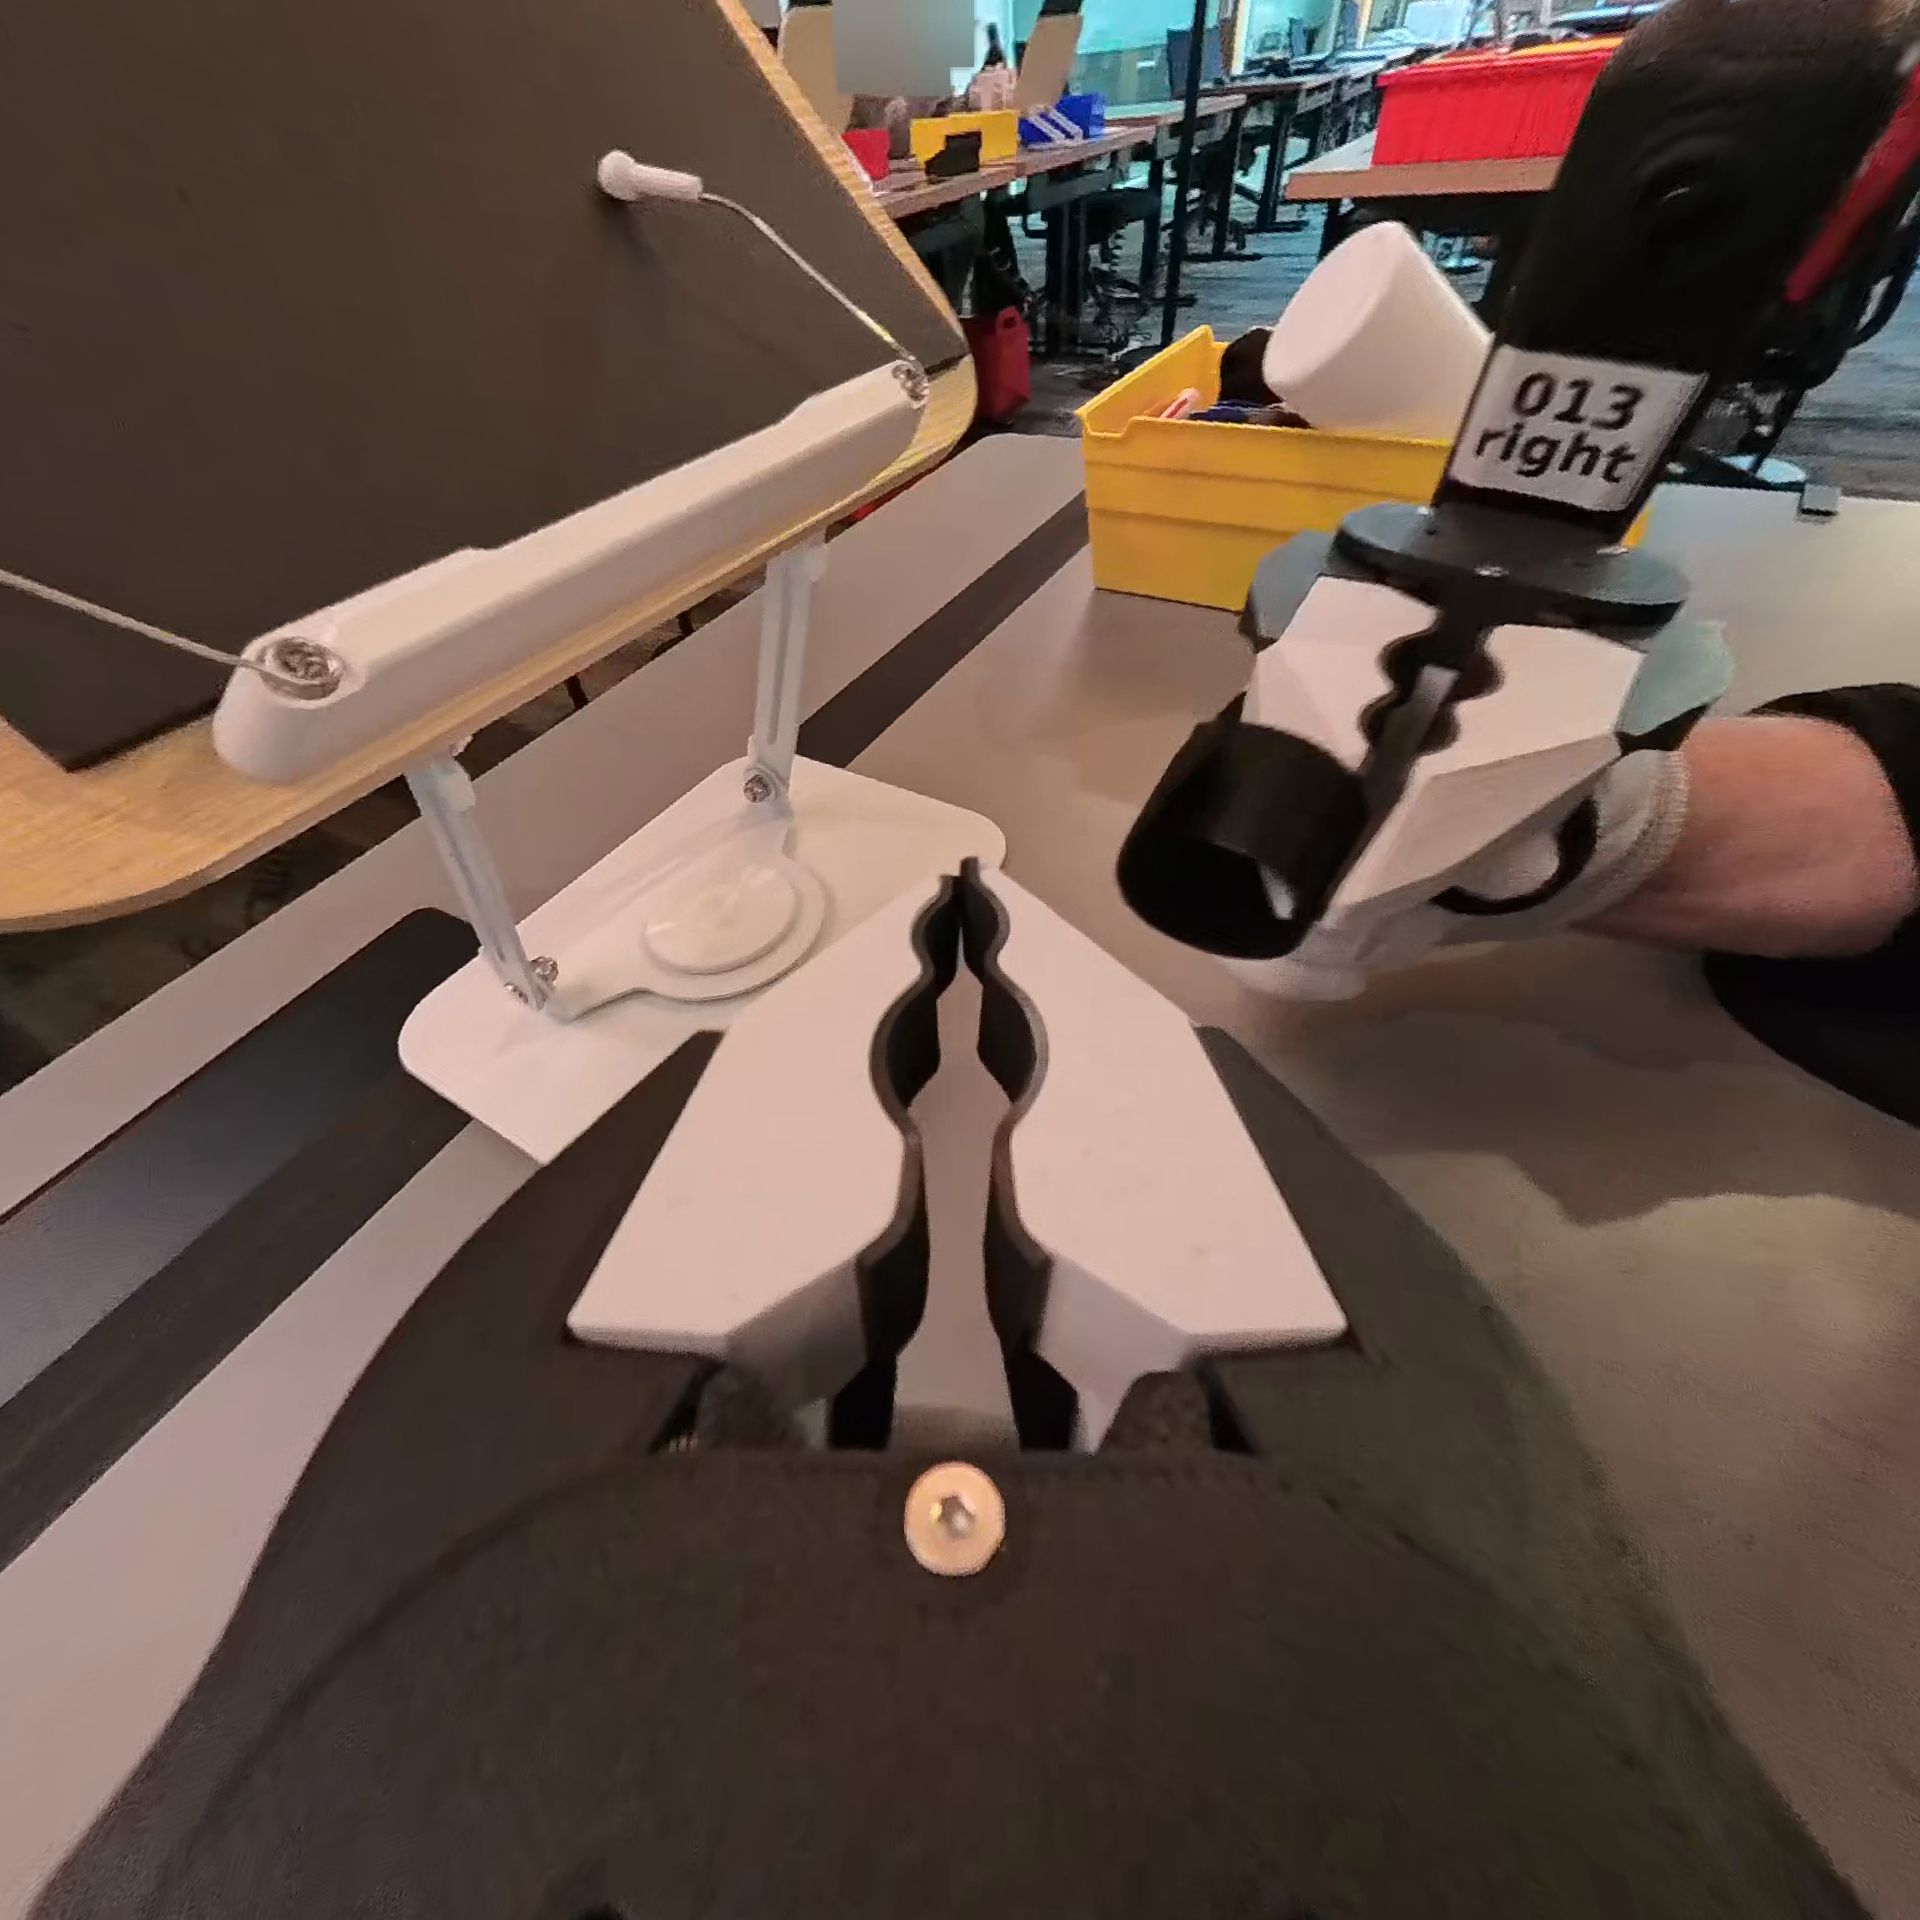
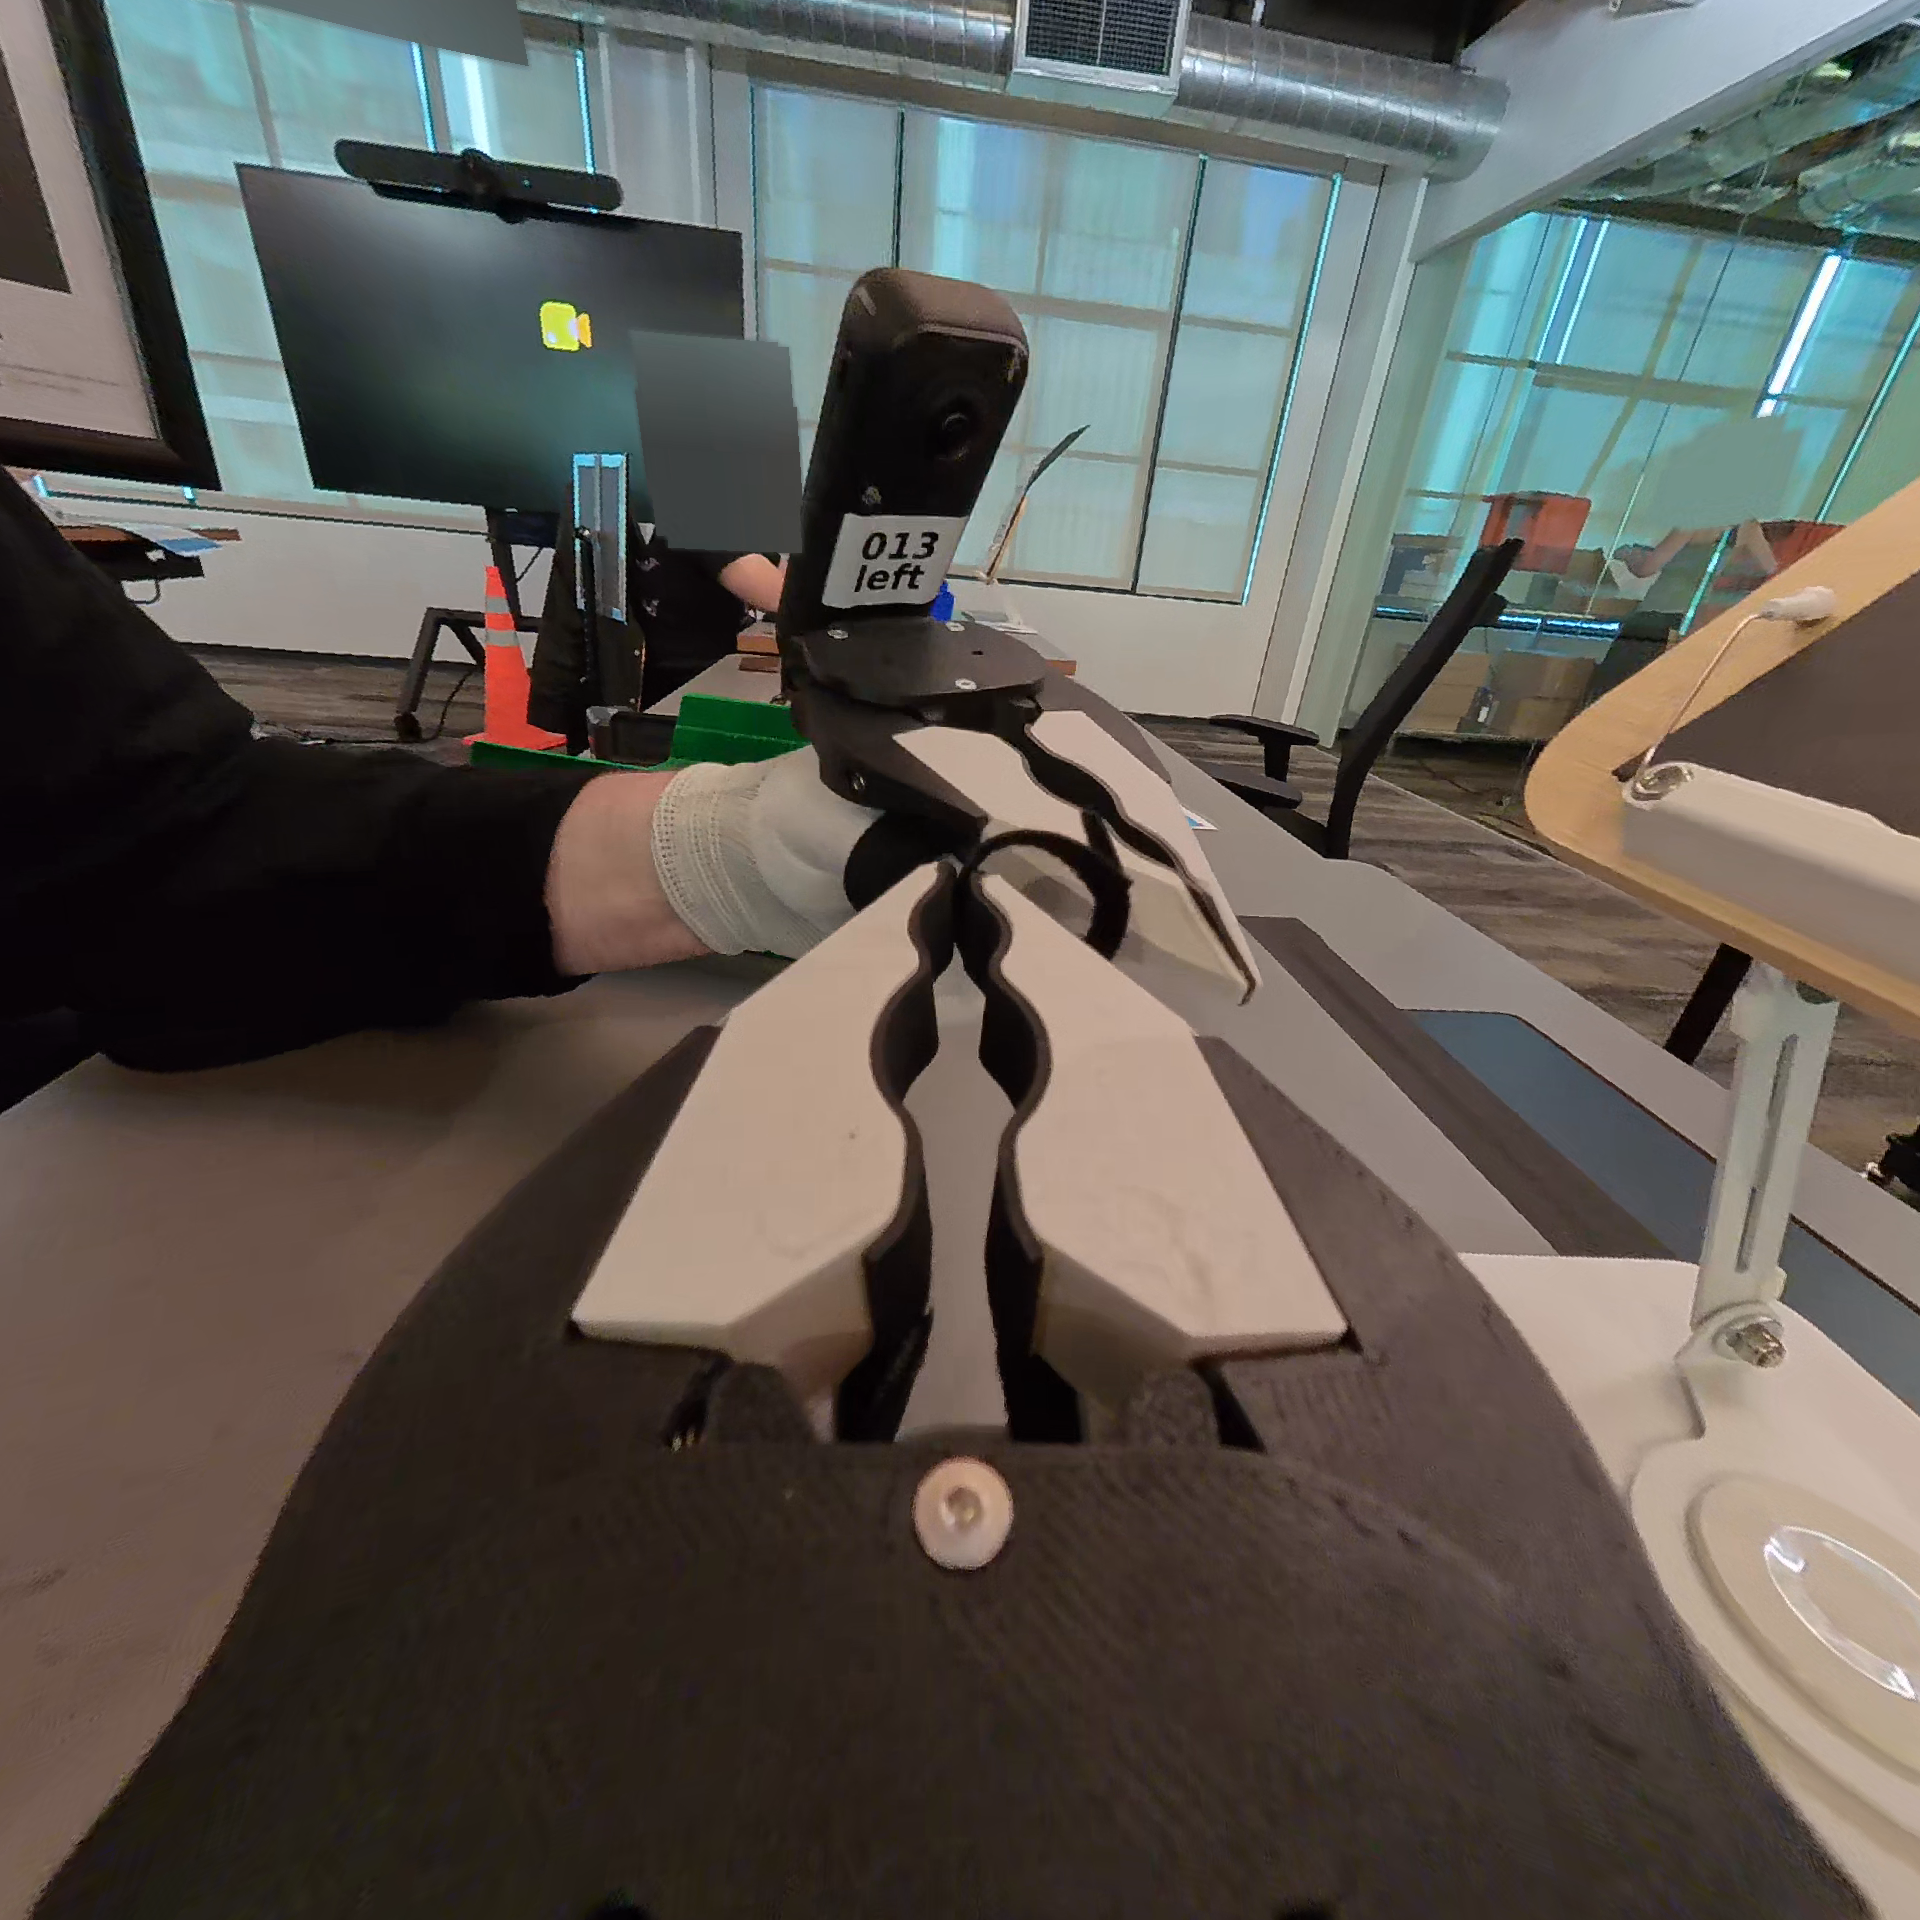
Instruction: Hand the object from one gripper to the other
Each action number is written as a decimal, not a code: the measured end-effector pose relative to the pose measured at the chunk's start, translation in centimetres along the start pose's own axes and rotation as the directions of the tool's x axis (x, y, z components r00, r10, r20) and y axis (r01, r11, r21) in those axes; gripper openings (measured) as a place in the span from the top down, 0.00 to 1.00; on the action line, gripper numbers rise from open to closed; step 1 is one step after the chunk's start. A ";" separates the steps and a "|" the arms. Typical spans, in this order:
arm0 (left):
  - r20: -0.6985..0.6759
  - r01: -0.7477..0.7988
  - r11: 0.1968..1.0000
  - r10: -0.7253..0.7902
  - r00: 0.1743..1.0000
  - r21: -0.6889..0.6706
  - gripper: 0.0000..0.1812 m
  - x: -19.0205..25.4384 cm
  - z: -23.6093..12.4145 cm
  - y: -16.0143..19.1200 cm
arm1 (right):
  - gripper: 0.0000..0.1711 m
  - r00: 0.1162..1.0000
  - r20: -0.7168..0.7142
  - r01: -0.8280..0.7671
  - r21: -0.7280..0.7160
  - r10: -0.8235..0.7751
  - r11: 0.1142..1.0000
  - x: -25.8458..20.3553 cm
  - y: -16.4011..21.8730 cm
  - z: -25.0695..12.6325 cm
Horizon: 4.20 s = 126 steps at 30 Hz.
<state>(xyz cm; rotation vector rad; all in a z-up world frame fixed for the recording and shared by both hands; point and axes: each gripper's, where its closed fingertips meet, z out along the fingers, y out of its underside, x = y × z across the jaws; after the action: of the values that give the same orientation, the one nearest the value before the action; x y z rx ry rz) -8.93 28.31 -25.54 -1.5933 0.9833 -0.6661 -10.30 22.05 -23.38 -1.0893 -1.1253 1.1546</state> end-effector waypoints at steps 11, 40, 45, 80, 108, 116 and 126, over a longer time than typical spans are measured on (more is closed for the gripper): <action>-0.231 0.205 0.970 -0.171 0.958 0.131 0.89 0.9 -2.0 -1.6 | 1.00 0.997 -0.012 -0.076 0.044 0.076 0.996 1.0 -0.3 -0.7; -0.112 -0.049 0.983 0.069 0.991 0.177 1.00 1.9 -1.2 -1.9 | 0.84 0.968 0.045 -0.251 0.103 0.248 0.962 1.5 -0.6 -0.9; 0.038 -0.352 0.932 0.350 0.936 0.093 1.00 1.9 -1.3 -1.8 | 0.87 0.918 0.118 -0.393 0.128 0.380 0.910 1.8 -0.9 -1.4; -0.197 0.329 0.932 -0.298 0.934 0.152 1.00 2.0 0.0 -3.5 | 1.00 0.987 -0.129 -0.087 0.062 0.094 0.994 3.1 -1.1 -1.8; 0.006 -0.080 0.988 0.080 0.997 0.129 1.00 1.9 -0.8 -3.6 | 1.00 0.987 -0.048 -0.150 0.056 0.153 0.987 2.3 -0.4 -1.4; 0.077 0.067 0.991 -0.077 0.994 0.117 1.00 -0.4 -0.6 -2.8 | 1.00 1.000 -0.028 -0.009 -0.030 0.008 1.000 0.2 0.3 0.2; 0.125 0.039 0.993 -0.053 0.991 0.113 1.00 -1.3 -1.3 -3.1 | 0.91 0.998 -0.068 -0.021 -0.081 0.016 0.997 1.3 1.9 0.1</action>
<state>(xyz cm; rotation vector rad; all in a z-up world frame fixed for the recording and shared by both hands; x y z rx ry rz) -9.89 29.02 -22.10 -1.5453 0.8040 -0.6312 -10.51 23.56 -25.10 -1.1950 -1.1199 1.0862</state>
